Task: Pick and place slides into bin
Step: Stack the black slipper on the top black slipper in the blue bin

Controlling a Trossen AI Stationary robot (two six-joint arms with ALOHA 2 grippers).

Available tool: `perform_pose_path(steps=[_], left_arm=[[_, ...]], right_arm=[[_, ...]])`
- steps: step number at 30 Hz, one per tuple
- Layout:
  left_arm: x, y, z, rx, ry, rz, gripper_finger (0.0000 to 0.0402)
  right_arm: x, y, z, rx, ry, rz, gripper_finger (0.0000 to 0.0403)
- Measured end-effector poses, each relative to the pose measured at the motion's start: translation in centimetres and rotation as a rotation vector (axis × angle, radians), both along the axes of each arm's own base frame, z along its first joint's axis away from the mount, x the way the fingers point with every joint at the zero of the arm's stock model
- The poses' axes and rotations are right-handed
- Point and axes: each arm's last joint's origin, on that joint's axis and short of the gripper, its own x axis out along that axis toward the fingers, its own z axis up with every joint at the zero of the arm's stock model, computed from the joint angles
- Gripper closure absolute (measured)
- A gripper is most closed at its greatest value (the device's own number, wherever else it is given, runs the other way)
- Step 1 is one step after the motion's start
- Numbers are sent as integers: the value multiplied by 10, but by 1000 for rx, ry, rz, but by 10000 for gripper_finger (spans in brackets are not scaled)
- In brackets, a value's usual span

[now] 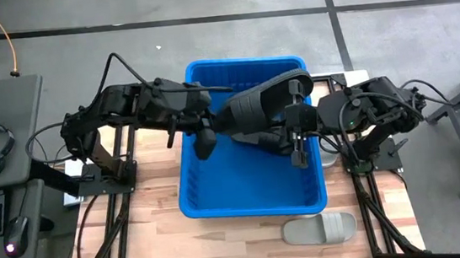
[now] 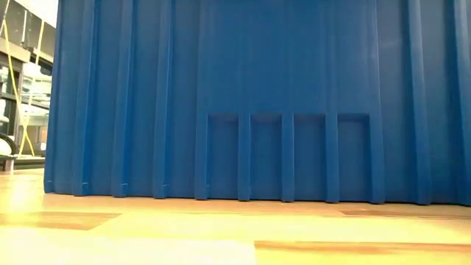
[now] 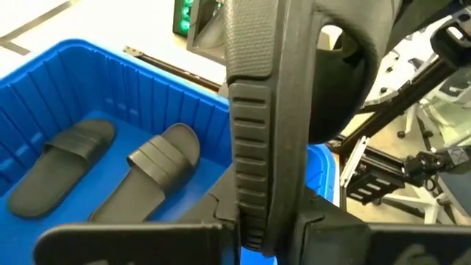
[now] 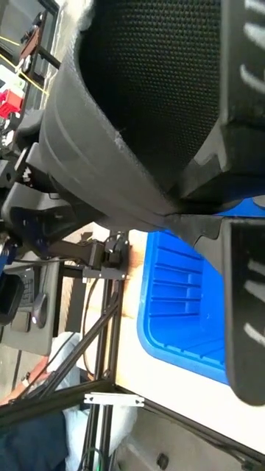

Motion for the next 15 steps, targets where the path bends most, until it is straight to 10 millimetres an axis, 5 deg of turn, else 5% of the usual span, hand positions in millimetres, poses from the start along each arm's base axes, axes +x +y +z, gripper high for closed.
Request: perform_pose_path(steps=[9, 15], left_arm=[[0, 0, 0, 15, 3, -14, 349], [0, 0, 0, 18, 3, -16, 374]], right_arm=[[0, 0, 0, 3, 3, 6, 403], [0, 0, 0, 4, 3, 6, 403]])
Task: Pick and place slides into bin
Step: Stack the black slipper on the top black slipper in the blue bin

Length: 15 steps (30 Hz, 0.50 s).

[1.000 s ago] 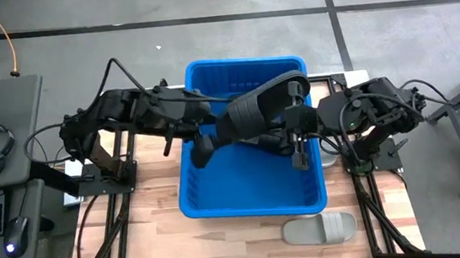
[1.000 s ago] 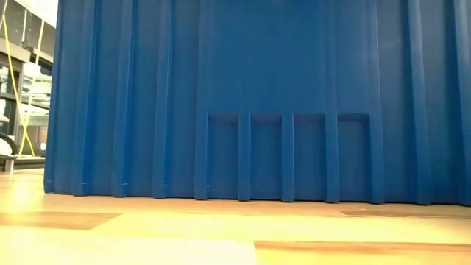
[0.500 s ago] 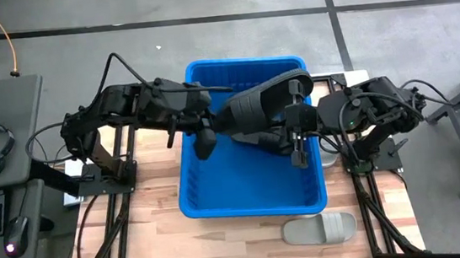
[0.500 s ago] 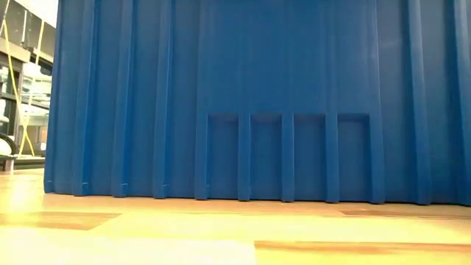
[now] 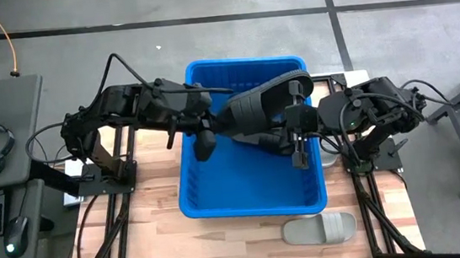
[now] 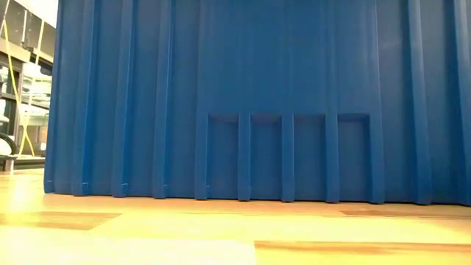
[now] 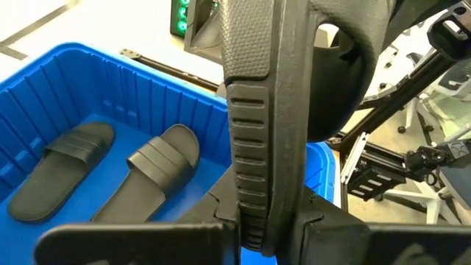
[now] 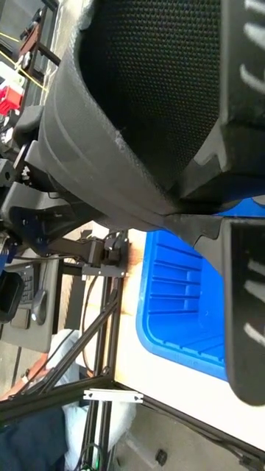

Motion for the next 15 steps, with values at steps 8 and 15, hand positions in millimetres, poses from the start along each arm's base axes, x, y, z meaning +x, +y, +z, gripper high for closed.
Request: perform_pose_path(steps=[8, 15], left_arm=[[0, 0, 0, 4, 0, -3, 374], [0, 0, 0, 13, 0, 14, 374]], right_arm=[[0, 0, 0, 2, 0, -1, 403], [0, 0, 0, 20, -1, -3, 380]])
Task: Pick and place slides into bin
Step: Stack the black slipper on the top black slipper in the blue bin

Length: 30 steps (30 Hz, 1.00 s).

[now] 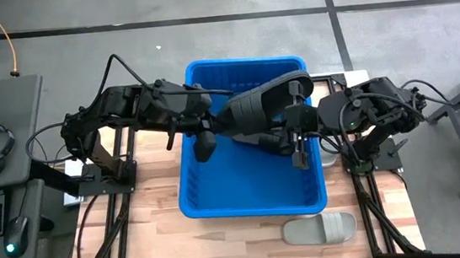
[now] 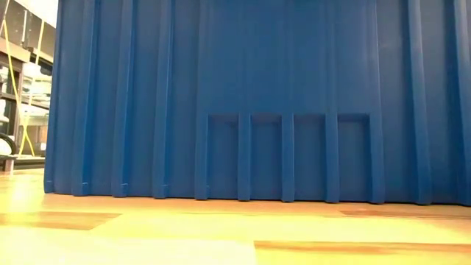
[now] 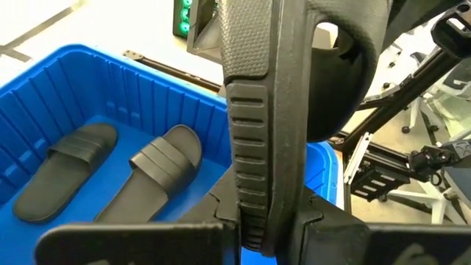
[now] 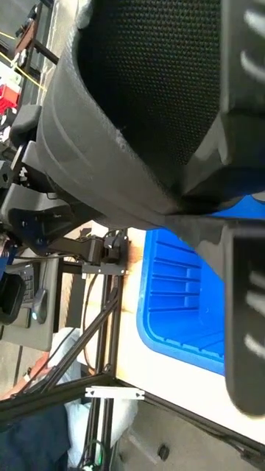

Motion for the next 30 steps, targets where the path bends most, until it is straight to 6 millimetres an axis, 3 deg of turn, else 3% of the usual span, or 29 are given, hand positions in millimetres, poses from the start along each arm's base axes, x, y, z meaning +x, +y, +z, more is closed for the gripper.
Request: perform_pose_path(steps=[8, 13, 19, 24, 30], left_arm=[[0, 2, 0, 19, -5, 62, 374], [-1, 3, 0, 34, 1, 97, 374], [-1, 5, 1, 68, -3, 154, 374], [0, 7, 5, 119, -51, 238, 374], [3, 14, 35, 167, -325, 234, 374]], right_arm=[[-11, -6, 8, 4, -51, -81, 242], [-33, -17, 24, -7, -154, -188, 191], [-74, -31, 57, -34, -378, -362, 197], [-106, -41, 81, -26, -535, -368, 219], [-128, -52, 86, 53, -586, -315, 220]])
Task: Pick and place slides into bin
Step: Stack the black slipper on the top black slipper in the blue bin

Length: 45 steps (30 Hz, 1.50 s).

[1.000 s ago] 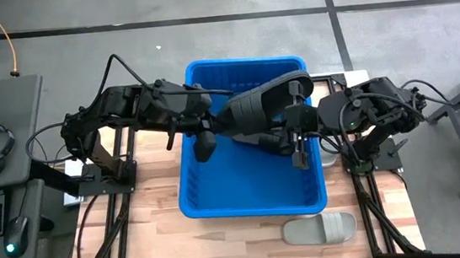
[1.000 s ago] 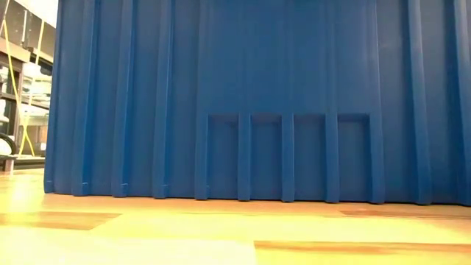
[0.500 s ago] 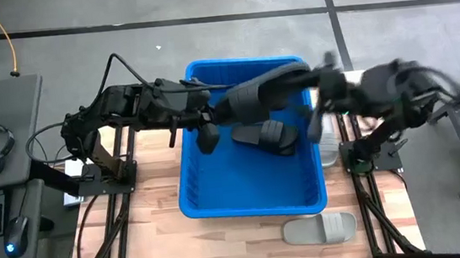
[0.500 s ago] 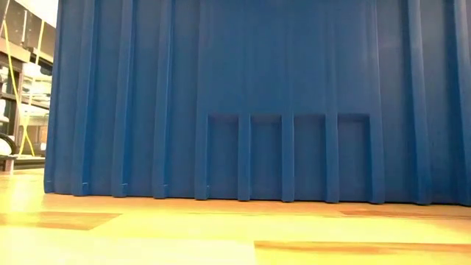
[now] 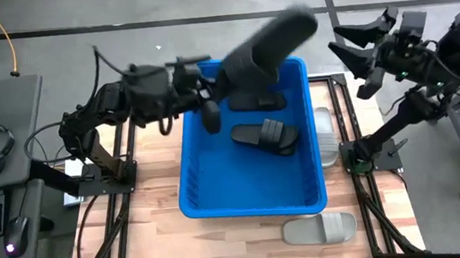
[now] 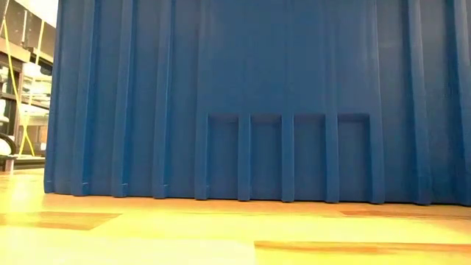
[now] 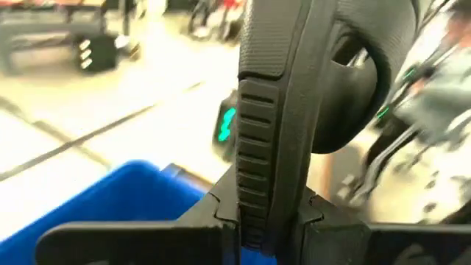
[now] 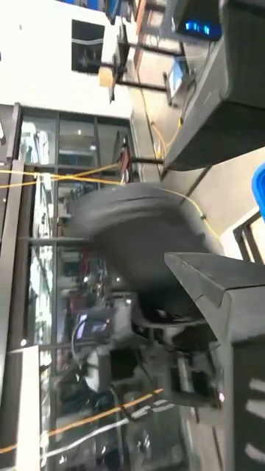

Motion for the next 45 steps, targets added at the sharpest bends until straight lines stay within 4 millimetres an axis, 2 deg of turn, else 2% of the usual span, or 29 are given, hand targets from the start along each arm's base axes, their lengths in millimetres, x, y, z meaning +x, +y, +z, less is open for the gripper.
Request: perform_pose_path(steps=[4, 7, 11, 14, 20, 23, 26, 31, 36, 45], left_arm=[[0, 9, 20, 21, -199, -61, 374], [-1, 16, 34, 37, -346, -131, 374], [-6, 25, 51, 61, -525, -252, 374], [-3, 25, 56, 71, -602, -333, 374], [14, 24, 49, 86, -613, -428, 374], [23, 26, 45, 87, -612, -436, 374], [31, 27, 41, 87, -612, -439, 374], [42, 27, 33, 81, -592, -456, 374], [47, 28, 31, 77, -590, -463, 374], [47, 29, 30, 103, -578, -429, 374]], right_arm=[[7, 2, -5, -13, -15, 31, 214], [21, 6, -8, -63, -67, 66, 213], [30, 5, -8, -121, -239, 137, 212], [44, 4, -15, -147, -317, 185, 207], [78, 2, -39, -167, -392, 231, 192], [84, 0, -43, -174, -452, 210, 189], [89, -4, -47, -168, -482, 261, 189], [103, -8, -59, -108, -455, 295, 190], [109, -7, -61, -121, -467, 335, 190], [109, -7, -61, -126, -476, 345, 191]])
